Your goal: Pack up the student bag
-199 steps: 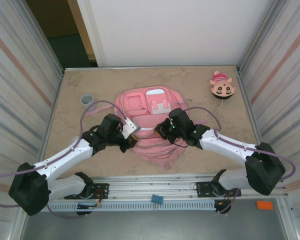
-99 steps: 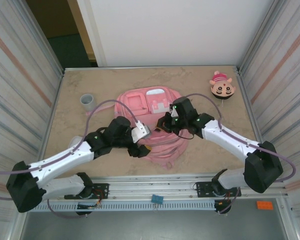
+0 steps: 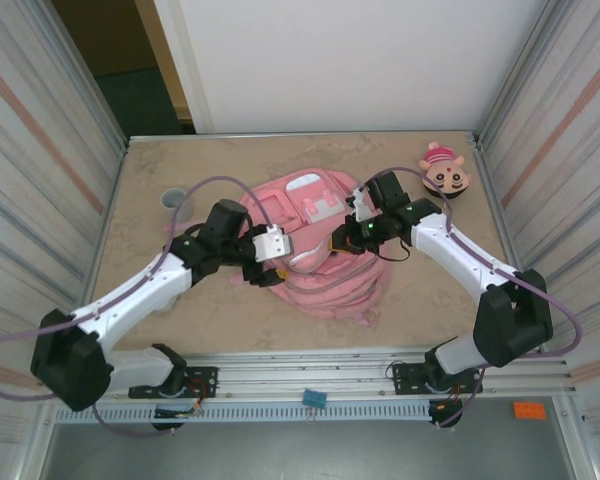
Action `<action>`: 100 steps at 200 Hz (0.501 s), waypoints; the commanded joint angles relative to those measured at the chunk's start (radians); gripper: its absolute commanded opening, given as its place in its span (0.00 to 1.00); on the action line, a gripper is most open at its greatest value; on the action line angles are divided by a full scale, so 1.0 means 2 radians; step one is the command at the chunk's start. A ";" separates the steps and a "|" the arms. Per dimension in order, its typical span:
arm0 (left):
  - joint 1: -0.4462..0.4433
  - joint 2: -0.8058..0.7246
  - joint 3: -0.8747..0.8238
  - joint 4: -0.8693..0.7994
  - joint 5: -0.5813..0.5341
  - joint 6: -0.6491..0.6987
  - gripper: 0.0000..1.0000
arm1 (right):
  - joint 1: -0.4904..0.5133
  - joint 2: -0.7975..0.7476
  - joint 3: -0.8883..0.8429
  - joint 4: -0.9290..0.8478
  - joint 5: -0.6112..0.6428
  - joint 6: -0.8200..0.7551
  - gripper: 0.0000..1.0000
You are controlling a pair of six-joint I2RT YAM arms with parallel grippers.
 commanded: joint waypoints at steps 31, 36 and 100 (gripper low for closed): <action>-0.033 0.059 0.030 -0.020 0.052 0.075 0.76 | -0.003 0.006 0.023 -0.002 -0.039 -0.031 0.00; -0.035 0.065 0.034 -0.028 0.052 0.079 0.75 | -0.004 0.008 0.024 -0.002 -0.040 -0.031 0.00; -0.033 0.069 -0.017 0.071 0.015 0.008 0.09 | -0.008 -0.019 0.027 -0.021 -0.028 -0.036 0.26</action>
